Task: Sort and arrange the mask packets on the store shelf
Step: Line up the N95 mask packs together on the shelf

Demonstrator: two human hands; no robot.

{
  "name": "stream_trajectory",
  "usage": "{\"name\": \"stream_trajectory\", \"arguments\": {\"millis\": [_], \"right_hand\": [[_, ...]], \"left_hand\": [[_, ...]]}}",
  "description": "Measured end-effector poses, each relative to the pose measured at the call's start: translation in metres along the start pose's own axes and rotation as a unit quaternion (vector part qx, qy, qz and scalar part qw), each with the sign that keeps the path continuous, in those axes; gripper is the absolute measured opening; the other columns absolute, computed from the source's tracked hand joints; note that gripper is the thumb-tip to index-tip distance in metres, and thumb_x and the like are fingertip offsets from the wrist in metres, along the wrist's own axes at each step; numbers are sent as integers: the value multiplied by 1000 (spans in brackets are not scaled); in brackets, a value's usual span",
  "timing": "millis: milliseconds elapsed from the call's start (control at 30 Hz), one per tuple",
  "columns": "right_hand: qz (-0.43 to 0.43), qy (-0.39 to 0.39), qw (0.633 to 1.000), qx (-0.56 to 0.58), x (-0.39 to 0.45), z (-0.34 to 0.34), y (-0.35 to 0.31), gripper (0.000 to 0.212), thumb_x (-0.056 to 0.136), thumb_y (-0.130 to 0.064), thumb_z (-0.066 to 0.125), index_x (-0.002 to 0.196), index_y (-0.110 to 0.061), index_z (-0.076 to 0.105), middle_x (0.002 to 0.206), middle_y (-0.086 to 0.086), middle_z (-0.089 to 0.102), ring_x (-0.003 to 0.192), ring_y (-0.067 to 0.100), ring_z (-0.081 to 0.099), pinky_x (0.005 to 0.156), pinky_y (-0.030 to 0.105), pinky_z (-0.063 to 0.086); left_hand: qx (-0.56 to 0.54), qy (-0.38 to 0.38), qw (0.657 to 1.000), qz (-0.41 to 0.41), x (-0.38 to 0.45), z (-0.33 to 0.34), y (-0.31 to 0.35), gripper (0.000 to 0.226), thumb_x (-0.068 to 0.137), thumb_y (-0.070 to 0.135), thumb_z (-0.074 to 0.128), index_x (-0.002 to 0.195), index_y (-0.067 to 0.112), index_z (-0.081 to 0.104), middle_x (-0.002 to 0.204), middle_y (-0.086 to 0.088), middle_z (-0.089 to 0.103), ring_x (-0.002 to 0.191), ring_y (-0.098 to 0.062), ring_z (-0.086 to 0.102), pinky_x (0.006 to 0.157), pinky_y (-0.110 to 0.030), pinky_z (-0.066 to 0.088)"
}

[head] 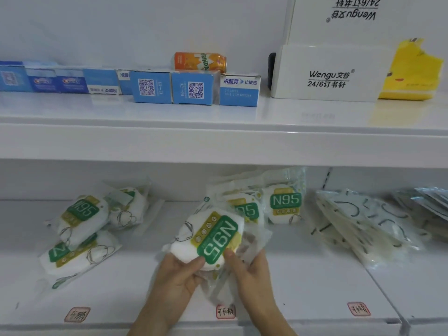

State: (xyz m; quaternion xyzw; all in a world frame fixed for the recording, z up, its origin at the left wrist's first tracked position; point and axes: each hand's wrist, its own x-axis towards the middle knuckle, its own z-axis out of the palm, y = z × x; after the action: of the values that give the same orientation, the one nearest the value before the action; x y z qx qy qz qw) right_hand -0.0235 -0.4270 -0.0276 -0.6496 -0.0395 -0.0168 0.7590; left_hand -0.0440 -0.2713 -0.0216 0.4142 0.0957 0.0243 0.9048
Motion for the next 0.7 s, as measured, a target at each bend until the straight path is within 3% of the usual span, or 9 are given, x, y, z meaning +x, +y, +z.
{"name": "stream_trajectory", "arguments": {"millis": [67,133,233,333,433,500,600,700], "right_hand": [[12,9,999,35,-6,0,-1,31,96,0,62,125,-12,61,113,6,76,106,23,73,86,36,60],[18,3,999,30,-3,-9,-14,29,96,0,61,123,-11,64,111,8,77,105,24,73,82,30,60],[25,-57,998,-7,0,-29,-36,29,94,-1,66,121,-11,67,110,9,77,104,26,74,82,30,59],[52,-97,991,-71,0,-39,-53,24,89,-1,73,112,-7,71,101,10,78,94,27,76,77,31,59],[53,-6,997,-55,1,-44,-59,23,86,-4,76,107,-11,71,92,8,79,83,25,75,69,29,58],[66,62,995,38,-1,-52,-57,29,86,-8,75,113,-10,68,99,13,78,87,28,75,75,35,60],[85,48,989,112,-10,-59,-52,36,81,-14,81,113,-5,66,103,15,77,90,29,75,80,42,62],[88,103,987,80,-14,-64,-44,27,84,-14,76,105,1,70,102,20,76,91,34,73,81,50,61]], "left_hand": [[3,-20,1000,-21,-2,7,3,43,86,6,57,129,1,58,124,-25,68,110,-39,69,85,-48,61],[31,-13,999,-25,1,2,11,42,89,20,57,126,2,61,123,-22,69,112,-38,68,87,-49,60],[113,-20,993,-20,8,-12,25,44,87,25,58,125,4,63,120,-21,71,107,-36,69,81,-43,60],[161,-69,983,-51,10,-14,30,44,88,26,67,130,13,61,123,-21,70,112,-41,67,92,-49,53],[179,-76,980,-50,7,-5,25,38,84,23,67,120,8,67,113,-20,74,99,-34,73,87,-46,55],[132,-53,989,-49,6,2,18,38,84,21,63,118,4,67,112,-21,74,95,-31,73,86,-46,55],[80,-49,994,-62,2,8,3,37,83,15,63,118,3,64,111,-22,73,89,-32,73,68,-45,62],[81,-71,990,-92,1,14,-15,39,84,12,63,120,-1,60,113,-29,70,91,-39,72,66,-49,62]]}}
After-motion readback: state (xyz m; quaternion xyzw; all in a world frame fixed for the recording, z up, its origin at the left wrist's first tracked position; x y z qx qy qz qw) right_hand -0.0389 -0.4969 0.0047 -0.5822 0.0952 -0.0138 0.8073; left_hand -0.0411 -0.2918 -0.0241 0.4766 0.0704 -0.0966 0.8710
